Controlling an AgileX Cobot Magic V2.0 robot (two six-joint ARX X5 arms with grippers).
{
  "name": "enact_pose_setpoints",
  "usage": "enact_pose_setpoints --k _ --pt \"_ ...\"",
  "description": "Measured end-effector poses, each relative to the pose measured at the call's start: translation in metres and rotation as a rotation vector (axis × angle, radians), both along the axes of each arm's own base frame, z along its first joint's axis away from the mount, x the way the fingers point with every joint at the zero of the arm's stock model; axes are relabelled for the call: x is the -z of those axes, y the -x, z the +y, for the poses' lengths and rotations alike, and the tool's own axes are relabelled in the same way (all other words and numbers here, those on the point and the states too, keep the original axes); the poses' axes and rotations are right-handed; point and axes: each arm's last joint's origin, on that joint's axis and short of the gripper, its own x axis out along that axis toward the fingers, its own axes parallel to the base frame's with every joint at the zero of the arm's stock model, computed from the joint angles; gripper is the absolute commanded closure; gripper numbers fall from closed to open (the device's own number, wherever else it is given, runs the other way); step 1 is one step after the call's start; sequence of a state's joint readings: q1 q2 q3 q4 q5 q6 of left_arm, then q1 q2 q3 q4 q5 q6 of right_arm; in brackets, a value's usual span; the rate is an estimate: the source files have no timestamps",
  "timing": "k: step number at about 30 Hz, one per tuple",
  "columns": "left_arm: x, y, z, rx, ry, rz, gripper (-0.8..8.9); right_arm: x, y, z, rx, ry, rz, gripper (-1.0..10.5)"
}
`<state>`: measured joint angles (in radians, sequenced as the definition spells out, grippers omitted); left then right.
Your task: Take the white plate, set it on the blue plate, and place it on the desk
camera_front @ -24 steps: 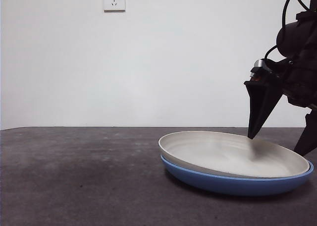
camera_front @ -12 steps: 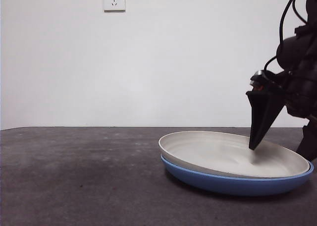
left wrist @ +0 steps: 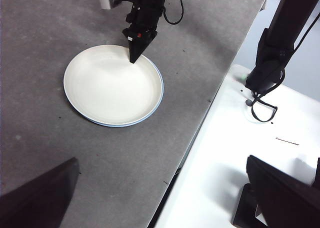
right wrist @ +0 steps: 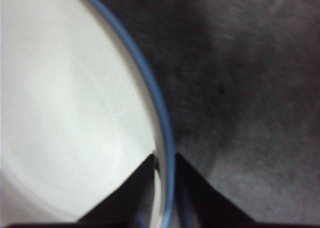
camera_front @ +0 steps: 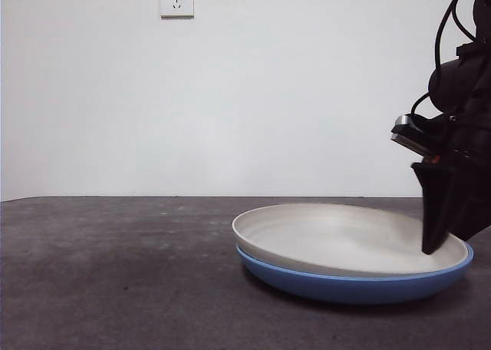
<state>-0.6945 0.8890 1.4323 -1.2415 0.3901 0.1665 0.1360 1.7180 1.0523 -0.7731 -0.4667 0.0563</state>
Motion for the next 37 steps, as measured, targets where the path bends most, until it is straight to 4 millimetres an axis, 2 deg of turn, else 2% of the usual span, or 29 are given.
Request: enact_pose_setpoints --k 7,13,18,22,27,31,37 --pt "0.000 0.000 0.000 0.000 0.000 0.000 1.84 -0.003 -0.001 -0.002 0.007 0.013 0.006 9.4" --pt "0.000 0.000 0.000 0.000 0.000 0.000 1.84 -0.026 -0.008 0.005 -0.011 0.032 0.007 9.4" --pt "0.000 0.000 0.000 0.000 0.000 0.000 1.84 -0.050 -0.018 0.022 -0.027 0.034 -0.050 9.4" --pt "0.000 0.000 0.000 0.000 0.000 0.000 1.84 -0.068 -0.020 0.047 -0.077 -0.034 -0.091 9.4" --pt "0.000 0.000 0.000 0.000 0.000 0.000 1.84 -0.078 -0.019 0.070 -0.115 -0.051 -0.110 9.4" --pt "0.000 0.000 0.000 0.000 0.000 0.000 1.84 -0.075 -0.033 0.083 -0.118 -0.059 -0.102 9.4" --pt "0.000 0.000 0.000 0.000 0.000 0.000 1.84 -0.042 -0.049 0.093 -0.118 -0.048 -0.003 9.4"
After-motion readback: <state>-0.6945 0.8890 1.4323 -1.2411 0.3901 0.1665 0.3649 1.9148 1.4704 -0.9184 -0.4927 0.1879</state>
